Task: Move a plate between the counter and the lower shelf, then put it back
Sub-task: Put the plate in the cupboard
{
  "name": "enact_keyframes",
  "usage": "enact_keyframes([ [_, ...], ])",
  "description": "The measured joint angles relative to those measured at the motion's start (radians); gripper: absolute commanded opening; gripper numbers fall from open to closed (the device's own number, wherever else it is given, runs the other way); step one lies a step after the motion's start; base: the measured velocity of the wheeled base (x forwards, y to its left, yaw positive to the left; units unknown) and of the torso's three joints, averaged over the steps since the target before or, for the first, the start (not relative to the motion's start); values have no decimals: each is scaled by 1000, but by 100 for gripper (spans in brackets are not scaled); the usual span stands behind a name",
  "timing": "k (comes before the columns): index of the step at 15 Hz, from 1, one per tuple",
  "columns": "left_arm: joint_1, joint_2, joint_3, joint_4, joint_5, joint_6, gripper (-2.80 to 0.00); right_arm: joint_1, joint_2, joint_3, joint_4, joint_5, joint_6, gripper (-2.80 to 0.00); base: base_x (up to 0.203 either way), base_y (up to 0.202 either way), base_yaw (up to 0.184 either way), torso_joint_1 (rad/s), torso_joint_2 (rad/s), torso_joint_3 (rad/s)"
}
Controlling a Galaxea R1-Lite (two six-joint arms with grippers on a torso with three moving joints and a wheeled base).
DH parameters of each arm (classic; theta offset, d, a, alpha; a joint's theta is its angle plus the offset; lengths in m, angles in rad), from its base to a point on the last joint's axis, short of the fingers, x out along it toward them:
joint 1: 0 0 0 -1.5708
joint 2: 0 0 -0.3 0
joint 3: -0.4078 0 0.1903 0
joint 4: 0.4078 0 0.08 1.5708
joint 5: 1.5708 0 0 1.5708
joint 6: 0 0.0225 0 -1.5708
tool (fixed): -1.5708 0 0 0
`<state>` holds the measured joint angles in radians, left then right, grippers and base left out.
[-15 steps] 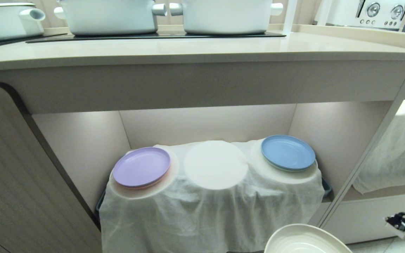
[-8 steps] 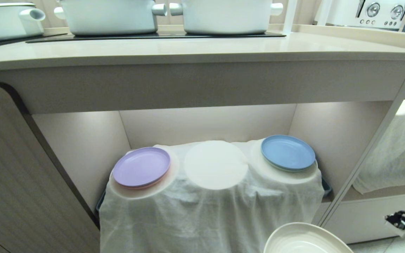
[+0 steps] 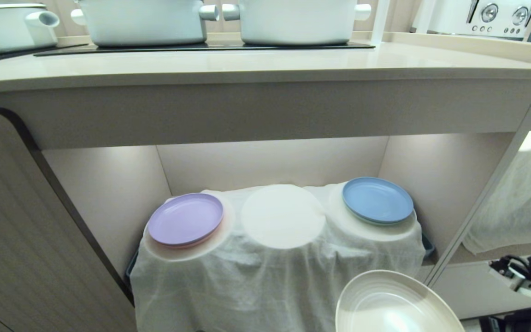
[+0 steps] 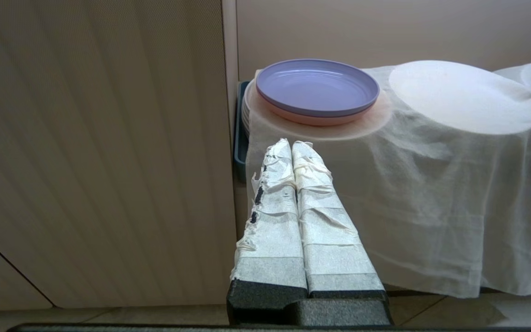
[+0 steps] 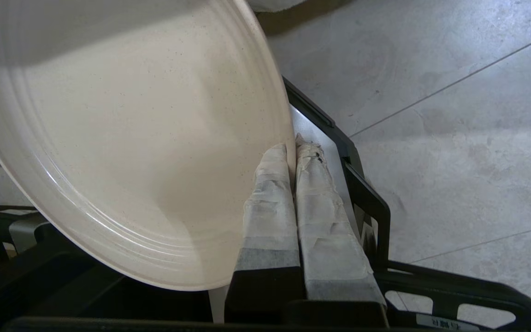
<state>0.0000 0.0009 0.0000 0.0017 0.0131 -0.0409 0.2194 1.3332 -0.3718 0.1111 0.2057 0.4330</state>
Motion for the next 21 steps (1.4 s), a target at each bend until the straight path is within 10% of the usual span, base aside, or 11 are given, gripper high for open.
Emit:
enact_keyframes([
  [13,0,0,0,0,0,0,-280,114,437,-289,-140,4,9,-280,0,0,0,0,0,0],
  [21,0,0,0,0,0,0,-280,183,603,-516,-126,1,244,-280,0,0,0,0,0,0],
])
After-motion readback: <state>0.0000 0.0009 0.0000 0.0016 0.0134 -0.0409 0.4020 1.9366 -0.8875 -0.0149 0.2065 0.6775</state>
